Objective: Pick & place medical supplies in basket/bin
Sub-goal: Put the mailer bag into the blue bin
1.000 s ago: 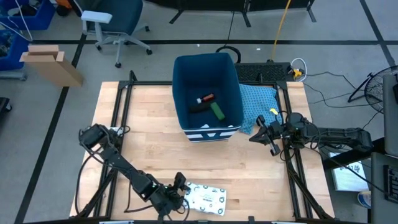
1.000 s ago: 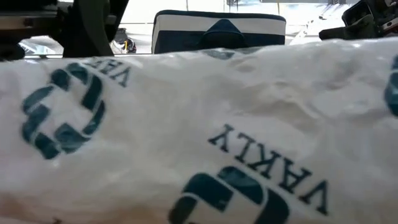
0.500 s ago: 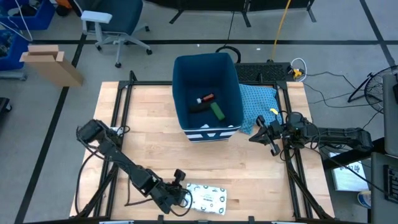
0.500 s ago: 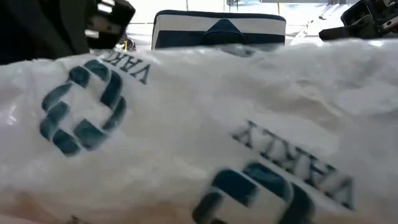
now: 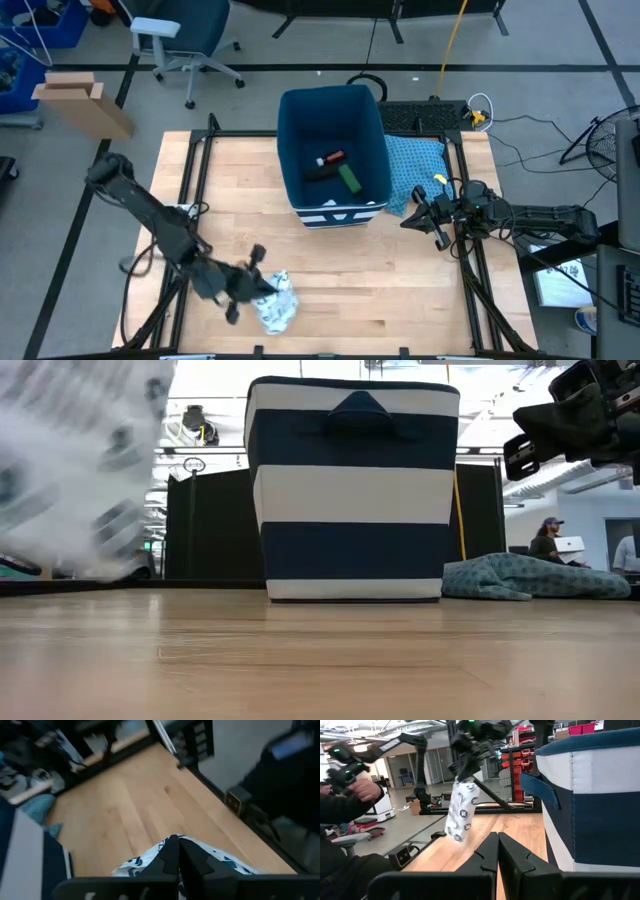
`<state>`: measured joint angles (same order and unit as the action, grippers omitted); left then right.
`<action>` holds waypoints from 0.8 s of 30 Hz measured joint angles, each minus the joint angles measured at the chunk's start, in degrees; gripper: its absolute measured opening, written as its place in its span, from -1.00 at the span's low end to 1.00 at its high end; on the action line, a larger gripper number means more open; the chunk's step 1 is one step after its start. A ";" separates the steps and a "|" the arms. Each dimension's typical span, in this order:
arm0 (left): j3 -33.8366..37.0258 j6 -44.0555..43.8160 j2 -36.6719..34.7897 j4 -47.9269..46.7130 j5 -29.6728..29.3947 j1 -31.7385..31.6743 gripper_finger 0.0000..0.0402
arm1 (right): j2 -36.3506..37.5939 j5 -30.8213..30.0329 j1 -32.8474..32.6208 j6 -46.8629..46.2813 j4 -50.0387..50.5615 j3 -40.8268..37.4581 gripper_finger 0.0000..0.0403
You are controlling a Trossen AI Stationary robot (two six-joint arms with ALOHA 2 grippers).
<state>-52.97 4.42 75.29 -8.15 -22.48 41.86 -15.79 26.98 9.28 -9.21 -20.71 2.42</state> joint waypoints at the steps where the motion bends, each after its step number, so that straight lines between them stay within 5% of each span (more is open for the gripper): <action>1: 2.66 0.23 -2.48 2.48 -0.02 -0.12 -0.99 | 0.00 0.02 -0.02 0.02 -0.02 0.00 -1.00; 11: 28.59 -1.61 -26.60 23.79 -1.62 -2.42 -1.00 | 0.02 0.04 -0.02 1.13 -0.04 0.00 -1.00; 24: 43.90 -5.04 -40.42 28.34 -8.66 -2.42 -1.00 | 0.01 0.04 -0.02 1.97 -0.04 0.00 -1.00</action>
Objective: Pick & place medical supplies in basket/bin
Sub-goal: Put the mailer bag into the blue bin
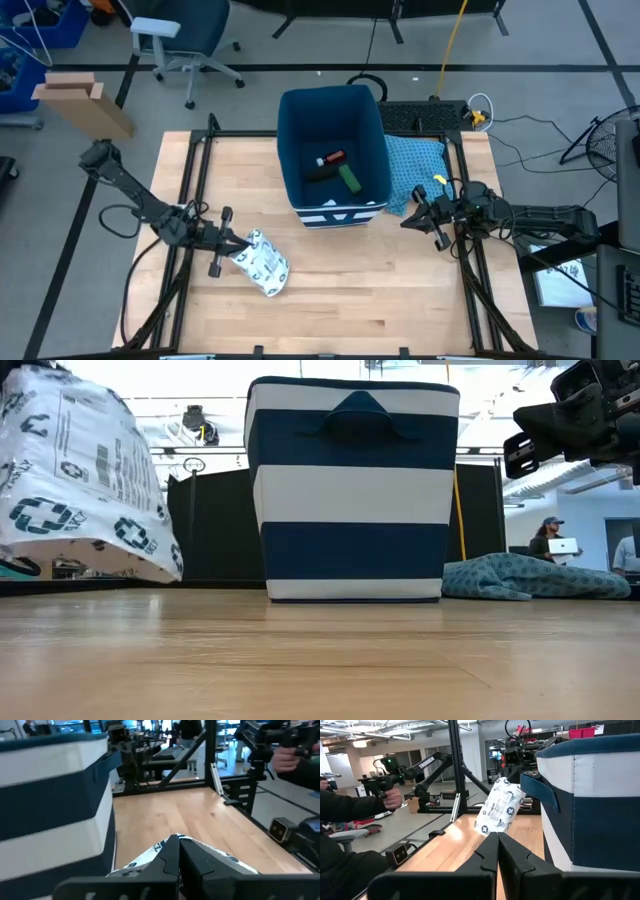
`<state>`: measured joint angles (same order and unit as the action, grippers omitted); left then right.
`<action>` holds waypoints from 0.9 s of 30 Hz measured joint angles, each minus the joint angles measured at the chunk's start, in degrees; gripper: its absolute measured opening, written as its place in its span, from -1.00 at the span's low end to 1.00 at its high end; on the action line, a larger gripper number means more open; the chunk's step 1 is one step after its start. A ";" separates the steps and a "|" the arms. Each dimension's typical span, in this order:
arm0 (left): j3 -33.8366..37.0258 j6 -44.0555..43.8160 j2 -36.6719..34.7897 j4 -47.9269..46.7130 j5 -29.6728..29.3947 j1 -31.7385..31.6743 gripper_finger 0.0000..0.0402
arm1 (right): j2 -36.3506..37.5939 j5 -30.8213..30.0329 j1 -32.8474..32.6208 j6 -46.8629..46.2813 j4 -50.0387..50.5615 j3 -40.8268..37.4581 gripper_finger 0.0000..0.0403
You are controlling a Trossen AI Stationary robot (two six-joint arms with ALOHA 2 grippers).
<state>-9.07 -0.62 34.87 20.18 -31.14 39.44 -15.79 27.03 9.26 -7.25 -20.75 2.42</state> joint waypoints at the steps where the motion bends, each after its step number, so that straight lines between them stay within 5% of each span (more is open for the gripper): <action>1: 0.70 -0.47 -0.74 -0.01 -0.42 -0.01 -1.00 | 0.02 0.00 0.00 0.00 0.00 -0.01 -1.00; 11: -3.35 -0.11 -3.09 2.37 -4.41 -1.06 -1.00 | 0.02 0.02 0.01 -0.19 0.02 0.00 -1.00; 19: -26.15 4.23 -0.24 -18.18 -5.63 -4.72 -1.00 | -0.01 0.02 0.00 -0.20 -0.01 0.00 -1.00; 27: -52.98 3.41 12.18 -37.96 -4.41 -14.92 -1.00 | -0.01 0.02 0.01 -0.04 -0.32 0.00 -1.00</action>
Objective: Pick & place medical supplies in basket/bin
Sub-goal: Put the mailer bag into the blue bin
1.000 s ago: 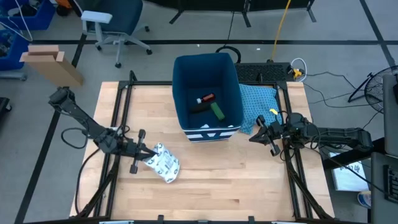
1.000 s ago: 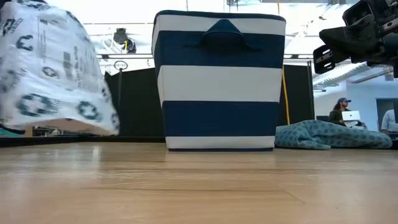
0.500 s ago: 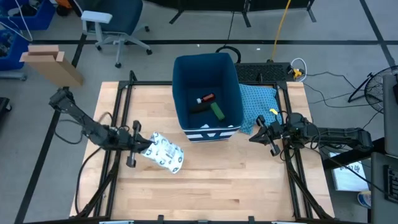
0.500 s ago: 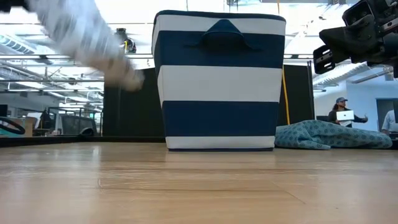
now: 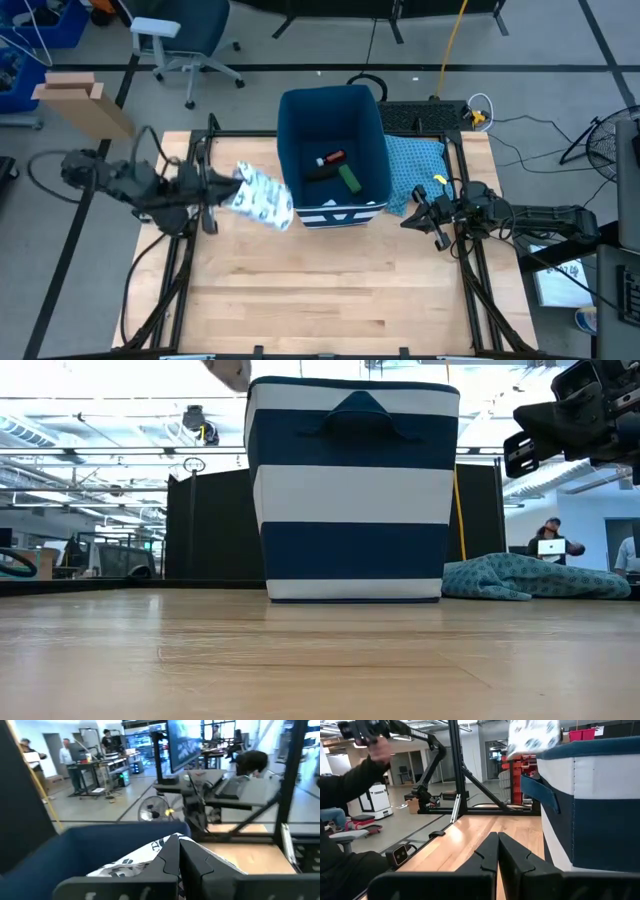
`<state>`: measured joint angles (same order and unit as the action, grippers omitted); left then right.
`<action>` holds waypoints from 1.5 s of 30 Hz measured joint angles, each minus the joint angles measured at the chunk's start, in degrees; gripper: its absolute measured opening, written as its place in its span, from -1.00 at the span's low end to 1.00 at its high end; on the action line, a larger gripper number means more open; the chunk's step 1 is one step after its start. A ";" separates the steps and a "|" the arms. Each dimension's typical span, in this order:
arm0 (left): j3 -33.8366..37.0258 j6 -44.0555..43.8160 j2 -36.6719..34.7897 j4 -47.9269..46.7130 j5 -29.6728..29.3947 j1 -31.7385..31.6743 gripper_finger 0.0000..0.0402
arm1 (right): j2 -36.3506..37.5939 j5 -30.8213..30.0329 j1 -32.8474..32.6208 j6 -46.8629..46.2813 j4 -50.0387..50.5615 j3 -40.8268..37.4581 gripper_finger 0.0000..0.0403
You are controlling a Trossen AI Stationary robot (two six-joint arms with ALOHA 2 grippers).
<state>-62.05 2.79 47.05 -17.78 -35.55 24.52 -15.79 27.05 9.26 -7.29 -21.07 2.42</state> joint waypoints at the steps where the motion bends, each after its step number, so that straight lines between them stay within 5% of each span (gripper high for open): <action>1: -3.63 0.38 1.94 -1.73 1.06 -1.54 -1.00 | 0.00 0.00 0.01 0.00 -0.10 0.00 -1.00; 10: -31.20 2.44 20.51 -13.74 12.35 -19.25 -1.00 | 0.01 0.00 0.00 0.66 -0.36 0.00 -1.00; 16: -40.06 2.86 32.37 -15.13 24.60 -31.95 -1.00 | 0.02 0.00 0.00 0.70 -0.56 0.00 -1.00; 26: -43.31 6.77 45.04 -10.31 31.79 -40.38 -1.00 | 0.02 0.02 -0.01 0.52 -0.42 0.00 -1.00; 45: -43.40 6.00 45.57 -8.70 37.99 -46.70 -1.00 | 0.02 0.04 -0.01 3.67 -0.51 0.00 -1.00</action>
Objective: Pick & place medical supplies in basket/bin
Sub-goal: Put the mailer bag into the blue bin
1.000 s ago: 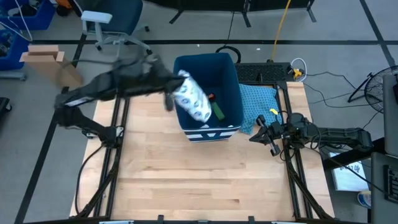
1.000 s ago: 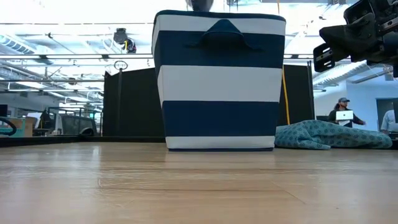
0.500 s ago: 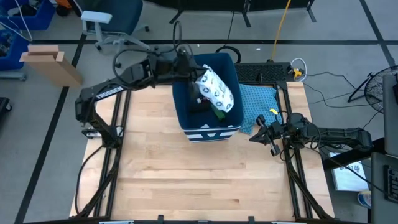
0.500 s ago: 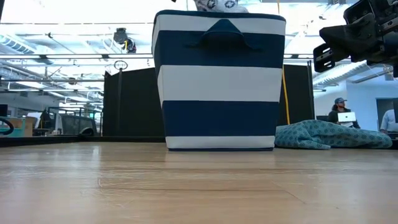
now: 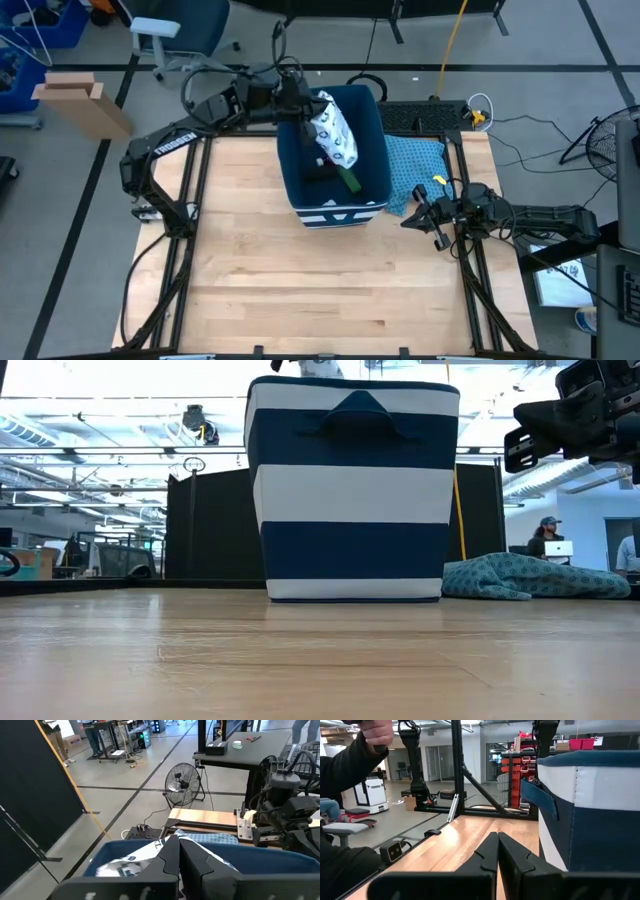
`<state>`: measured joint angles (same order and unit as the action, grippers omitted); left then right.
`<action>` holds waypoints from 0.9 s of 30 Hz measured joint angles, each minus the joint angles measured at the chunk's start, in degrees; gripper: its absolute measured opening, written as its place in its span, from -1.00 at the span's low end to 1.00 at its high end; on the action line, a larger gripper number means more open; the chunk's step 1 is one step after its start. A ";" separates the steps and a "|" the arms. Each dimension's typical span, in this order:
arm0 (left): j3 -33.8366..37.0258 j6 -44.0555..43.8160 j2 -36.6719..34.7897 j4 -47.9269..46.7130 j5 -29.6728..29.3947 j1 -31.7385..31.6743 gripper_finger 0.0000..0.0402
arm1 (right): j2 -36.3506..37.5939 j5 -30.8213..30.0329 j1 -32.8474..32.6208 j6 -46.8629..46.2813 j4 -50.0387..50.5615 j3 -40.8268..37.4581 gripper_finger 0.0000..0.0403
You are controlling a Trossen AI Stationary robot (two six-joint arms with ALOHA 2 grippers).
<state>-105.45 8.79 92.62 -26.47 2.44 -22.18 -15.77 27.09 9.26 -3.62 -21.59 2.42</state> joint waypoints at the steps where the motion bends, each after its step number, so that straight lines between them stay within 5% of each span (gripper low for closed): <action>1: 0.00 -0.19 -0.02 -0.17 0.45 -0.38 -1.00 | 0.00 0.00 0.00 0.00 -0.02 0.00 -1.00; 16: -0.02 0.14 5.38 -7.14 6.55 -1.66 -1.00 | 0.00 -0.09 0.00 2.48 -1.13 0.00 -1.00; 27: 0.00 -2.48 9.97 -8.26 -6.59 8.27 -1.00 | 0.00 -0.20 0.00 3.02 -1.24 0.00 -1.00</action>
<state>-105.45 6.31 102.59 -34.74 -4.15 -13.91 -15.77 26.89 9.26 -0.60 -22.83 2.42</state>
